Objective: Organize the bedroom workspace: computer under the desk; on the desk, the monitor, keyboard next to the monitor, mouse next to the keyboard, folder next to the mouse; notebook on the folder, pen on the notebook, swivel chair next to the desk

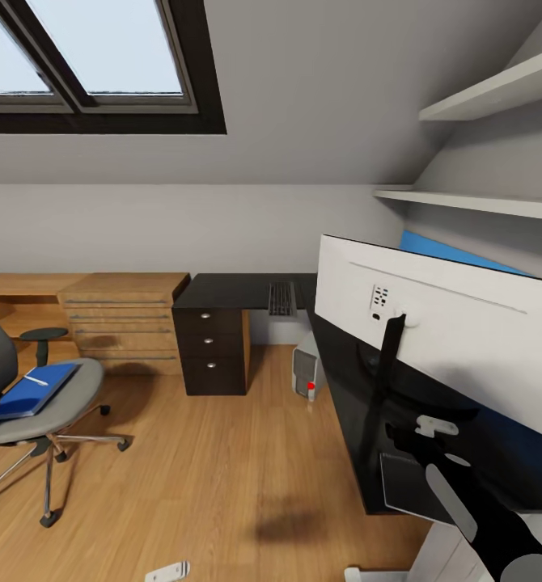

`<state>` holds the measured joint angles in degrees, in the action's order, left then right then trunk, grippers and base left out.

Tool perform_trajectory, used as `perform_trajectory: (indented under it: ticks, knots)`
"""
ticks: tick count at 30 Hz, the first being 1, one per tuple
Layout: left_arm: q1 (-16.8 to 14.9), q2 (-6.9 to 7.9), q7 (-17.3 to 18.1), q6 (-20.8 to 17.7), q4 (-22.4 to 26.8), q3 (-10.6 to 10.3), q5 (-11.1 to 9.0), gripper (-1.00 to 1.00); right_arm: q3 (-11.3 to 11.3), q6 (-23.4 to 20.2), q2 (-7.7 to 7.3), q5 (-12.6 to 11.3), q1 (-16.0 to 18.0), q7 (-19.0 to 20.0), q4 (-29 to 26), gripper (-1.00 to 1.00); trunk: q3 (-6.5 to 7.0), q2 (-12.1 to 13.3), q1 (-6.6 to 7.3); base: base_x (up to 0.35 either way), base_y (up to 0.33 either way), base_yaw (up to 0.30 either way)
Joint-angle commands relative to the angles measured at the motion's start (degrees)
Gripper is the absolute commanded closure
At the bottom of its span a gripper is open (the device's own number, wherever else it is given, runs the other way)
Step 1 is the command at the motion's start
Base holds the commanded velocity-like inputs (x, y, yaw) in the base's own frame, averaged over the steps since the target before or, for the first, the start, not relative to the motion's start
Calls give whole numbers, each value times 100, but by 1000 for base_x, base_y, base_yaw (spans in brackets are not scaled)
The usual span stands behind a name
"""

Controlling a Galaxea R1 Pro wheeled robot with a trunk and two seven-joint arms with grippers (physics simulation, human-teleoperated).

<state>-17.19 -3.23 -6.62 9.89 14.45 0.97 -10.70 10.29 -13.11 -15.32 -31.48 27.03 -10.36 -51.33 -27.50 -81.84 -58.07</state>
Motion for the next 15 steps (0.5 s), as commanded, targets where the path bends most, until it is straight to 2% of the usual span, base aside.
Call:
perform_trajectory:
  ticks: [1,15]
  knots:
    - [-3,-3,-5,22,-3,8,-32,-100,29,-14,-8,-52,4,-54,-10,-100,-6,-3,0,32,-6,0]
    - [-3,-2,-12,30,-4,8,-43,-100,17,-24,-14,-52,4,-76,22,-100,-24,-43,-22,8,-2,0]
